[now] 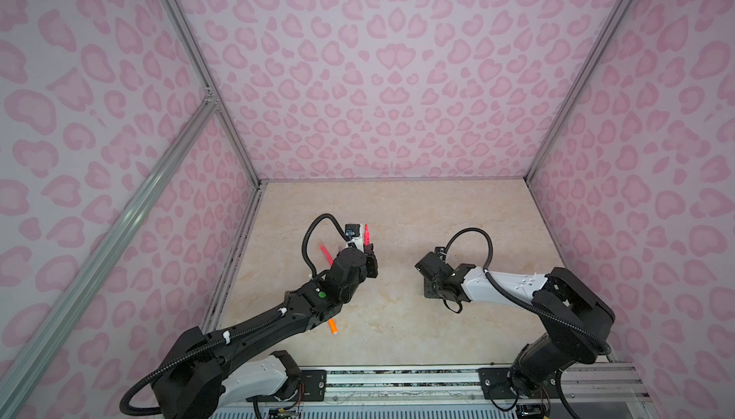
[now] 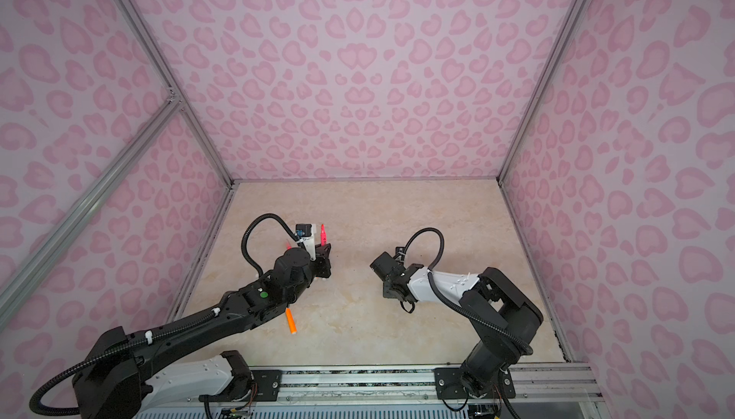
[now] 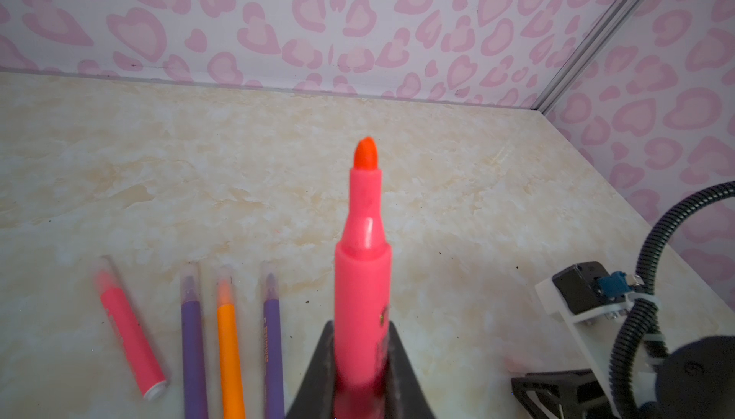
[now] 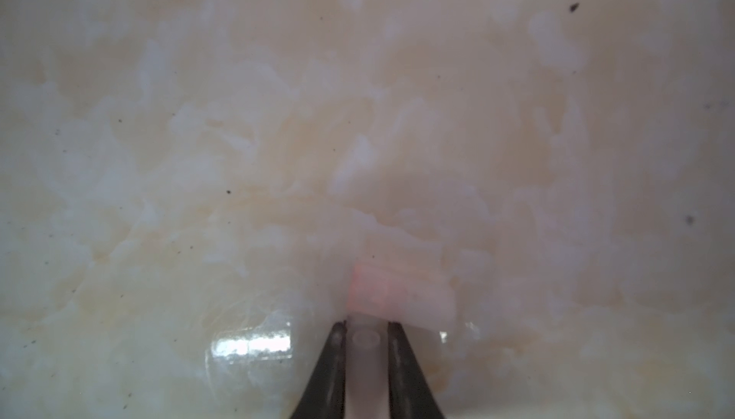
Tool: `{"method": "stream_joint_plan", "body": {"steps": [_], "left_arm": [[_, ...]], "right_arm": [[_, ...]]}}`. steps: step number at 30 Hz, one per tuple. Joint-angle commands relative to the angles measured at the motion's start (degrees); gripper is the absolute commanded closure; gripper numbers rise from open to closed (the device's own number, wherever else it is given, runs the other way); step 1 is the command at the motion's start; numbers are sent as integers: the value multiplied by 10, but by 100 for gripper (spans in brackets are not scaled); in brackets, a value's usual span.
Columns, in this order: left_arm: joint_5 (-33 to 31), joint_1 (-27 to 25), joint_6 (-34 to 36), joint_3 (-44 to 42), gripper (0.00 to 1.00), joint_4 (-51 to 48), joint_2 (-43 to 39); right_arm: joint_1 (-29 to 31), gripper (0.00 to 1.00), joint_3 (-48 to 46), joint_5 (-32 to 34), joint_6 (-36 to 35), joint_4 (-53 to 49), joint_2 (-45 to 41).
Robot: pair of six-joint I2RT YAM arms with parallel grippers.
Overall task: Insert the pens into the pen caps
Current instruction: 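Lower the right gripper onto a translucent pink cap and grasp it, then lift the cap with the right gripper and bring it over the pink highlighter tip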
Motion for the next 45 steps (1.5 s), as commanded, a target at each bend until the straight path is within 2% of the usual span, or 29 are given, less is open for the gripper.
{"method": "stream_joint_plan", "body": {"steps": [1,3,5,12,14,19,22,25,28,30,34,39,45], "left_arm": [[4,1,0,8,97,11,0],[5,0,0,8,97,12,-1],[7,0,0,7,97,13,-2],[46,0,23,-12,97,43,-18],[62,1,27,-17,97,53,-24],[151,1,47,-32,97,100,-30],[230,0,54,-30,97,123,-21],[314,-3,59,-20,97,141,-7],[346,-15,67,-7,96,137,6],[349,-27,75,0,97,135,17],[365,-48,84,23,96,127,57],[397,-53,70,56,97,126,124],[427,-55,45,84,96,116,165]], "right_arm": [[0,80,-3,-6,3,-23,9],[0,91,-4,-8,4,-24,8],[1,95,-5,-8,7,-24,0],[15,96,25,1,14,-61,-84],[16,100,39,4,8,-69,-116],[11,100,83,43,-44,-41,-210],[-15,100,89,29,-55,24,-269],[-30,100,49,-9,-67,144,-330],[-33,100,-26,-40,-96,297,-391],[-34,100,-87,-29,-92,380,-425],[-43,100,-134,-32,-100,416,-449],[-54,100,-166,-102,-95,472,-447],[-65,100,-187,-152,-69,522,-434]]}}
